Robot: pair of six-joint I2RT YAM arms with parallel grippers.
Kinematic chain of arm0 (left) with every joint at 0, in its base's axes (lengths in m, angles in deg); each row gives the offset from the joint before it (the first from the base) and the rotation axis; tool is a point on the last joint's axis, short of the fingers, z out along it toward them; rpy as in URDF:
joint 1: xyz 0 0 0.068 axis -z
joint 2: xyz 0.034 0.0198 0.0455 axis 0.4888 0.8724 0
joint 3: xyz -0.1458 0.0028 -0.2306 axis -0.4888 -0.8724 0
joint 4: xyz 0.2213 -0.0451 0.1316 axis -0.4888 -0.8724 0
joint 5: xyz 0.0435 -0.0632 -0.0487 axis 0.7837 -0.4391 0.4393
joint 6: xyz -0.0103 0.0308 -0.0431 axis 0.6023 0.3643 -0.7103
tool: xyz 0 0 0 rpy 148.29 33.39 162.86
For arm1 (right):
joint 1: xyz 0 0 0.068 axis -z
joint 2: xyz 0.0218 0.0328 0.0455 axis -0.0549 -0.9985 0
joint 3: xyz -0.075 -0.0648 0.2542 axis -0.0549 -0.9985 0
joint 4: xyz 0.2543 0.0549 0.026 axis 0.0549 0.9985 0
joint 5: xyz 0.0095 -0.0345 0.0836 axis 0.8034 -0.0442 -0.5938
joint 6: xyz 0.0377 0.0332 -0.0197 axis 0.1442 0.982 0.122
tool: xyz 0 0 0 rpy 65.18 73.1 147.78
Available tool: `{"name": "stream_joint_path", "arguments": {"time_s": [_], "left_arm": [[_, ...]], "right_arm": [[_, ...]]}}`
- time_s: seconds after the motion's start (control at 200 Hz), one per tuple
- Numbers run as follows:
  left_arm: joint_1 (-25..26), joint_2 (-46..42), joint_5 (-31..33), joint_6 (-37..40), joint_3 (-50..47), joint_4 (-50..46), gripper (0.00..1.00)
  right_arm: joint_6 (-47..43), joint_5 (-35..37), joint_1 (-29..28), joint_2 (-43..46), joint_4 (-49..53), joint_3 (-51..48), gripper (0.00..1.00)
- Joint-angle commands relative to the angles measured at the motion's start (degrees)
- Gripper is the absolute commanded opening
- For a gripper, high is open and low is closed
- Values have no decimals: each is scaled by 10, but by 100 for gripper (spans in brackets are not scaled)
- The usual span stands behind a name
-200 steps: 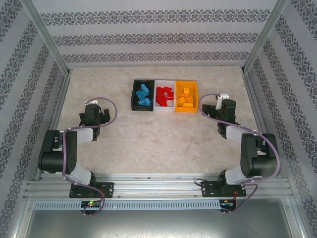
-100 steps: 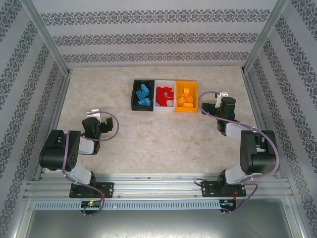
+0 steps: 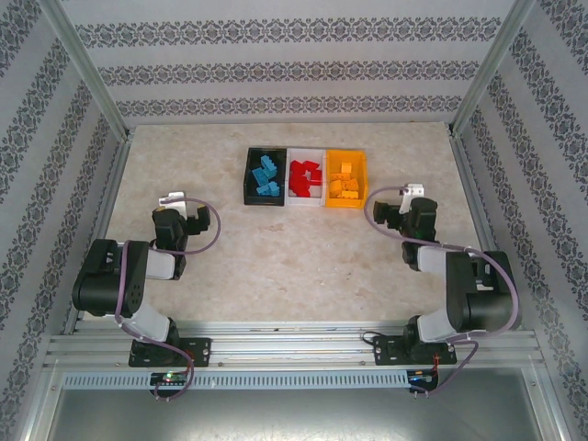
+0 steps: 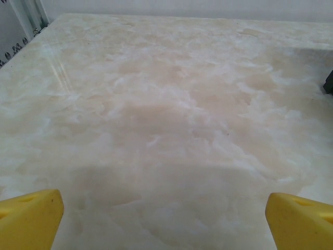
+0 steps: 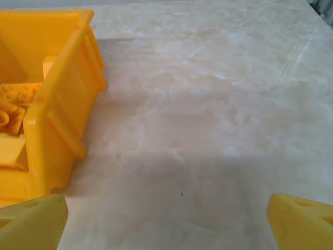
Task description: Sort the legos into containers by color
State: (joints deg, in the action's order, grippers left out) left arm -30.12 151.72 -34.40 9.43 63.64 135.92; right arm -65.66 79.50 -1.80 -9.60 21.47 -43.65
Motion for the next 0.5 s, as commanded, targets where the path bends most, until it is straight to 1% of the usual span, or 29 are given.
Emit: {"name": "stream_joint_path", "arguments": {"time_s": [0.0, 0.09, 0.17, 0.265, 0.495], "left_arm": [[-3, -1, -11, 9, -4, 31, 100], [-3, 0, -15, 11, -1, 26, 100], [-3, -1, -16, 11, 3, 18, 100], [-3, -2, -16, 11, 3, 19, 100], [-3, -1, -17, 12, 3, 19, 100]], "right_arm": [[2, 19, -4, -2, -147, -47, 98], [-1, 12, -4, -25, -191, -57, 98], [-3, 6, -5, -21, -146, -36, 98], [-1, 18, -8, -23, -106, -7, 98], [-12, 31, -18, -25, -106, -6, 98]]}}
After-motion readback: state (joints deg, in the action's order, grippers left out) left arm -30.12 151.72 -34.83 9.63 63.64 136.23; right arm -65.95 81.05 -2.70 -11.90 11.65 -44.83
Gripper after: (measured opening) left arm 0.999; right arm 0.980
